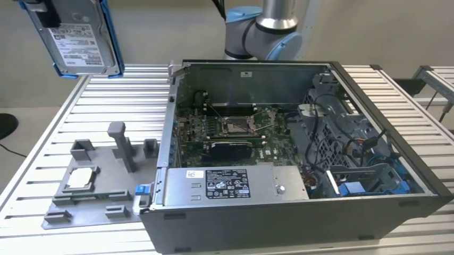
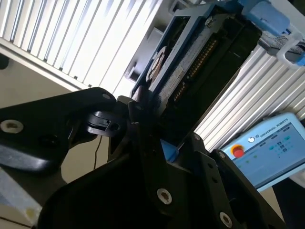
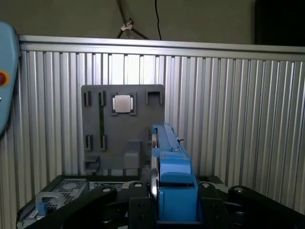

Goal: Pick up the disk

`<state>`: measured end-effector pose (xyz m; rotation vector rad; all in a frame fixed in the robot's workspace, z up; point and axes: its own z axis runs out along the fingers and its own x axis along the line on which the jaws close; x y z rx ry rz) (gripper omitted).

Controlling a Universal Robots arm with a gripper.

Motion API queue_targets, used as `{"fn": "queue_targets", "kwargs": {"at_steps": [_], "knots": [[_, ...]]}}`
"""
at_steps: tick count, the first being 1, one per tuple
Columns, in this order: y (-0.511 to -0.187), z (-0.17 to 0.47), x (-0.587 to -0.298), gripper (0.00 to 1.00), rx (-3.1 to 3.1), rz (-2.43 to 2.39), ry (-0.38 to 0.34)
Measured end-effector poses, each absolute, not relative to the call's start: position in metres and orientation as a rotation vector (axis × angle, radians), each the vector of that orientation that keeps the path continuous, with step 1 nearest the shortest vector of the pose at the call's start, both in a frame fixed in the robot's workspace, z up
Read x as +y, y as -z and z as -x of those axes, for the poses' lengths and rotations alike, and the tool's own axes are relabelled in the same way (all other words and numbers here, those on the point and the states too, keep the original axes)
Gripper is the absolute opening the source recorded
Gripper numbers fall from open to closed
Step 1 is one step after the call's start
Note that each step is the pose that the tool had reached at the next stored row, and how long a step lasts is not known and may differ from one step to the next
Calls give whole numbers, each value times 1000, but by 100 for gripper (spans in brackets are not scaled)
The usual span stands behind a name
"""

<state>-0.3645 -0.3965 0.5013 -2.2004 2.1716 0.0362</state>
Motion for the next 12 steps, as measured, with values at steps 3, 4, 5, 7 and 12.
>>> {"fn": "queue_targets", "kwargs": {"at_steps": [3, 4, 5, 7, 12], "knots": [[-501, 353, -396, 0, 2172, 2201, -36], [-501, 349, -396, 0, 2172, 2200, -36], [-501, 345, -396, 0, 2172, 2200, -36], [-501, 339, -396, 0, 2172, 2201, -36], [-501, 321, -396, 0, 2172, 2201, -36]]}}
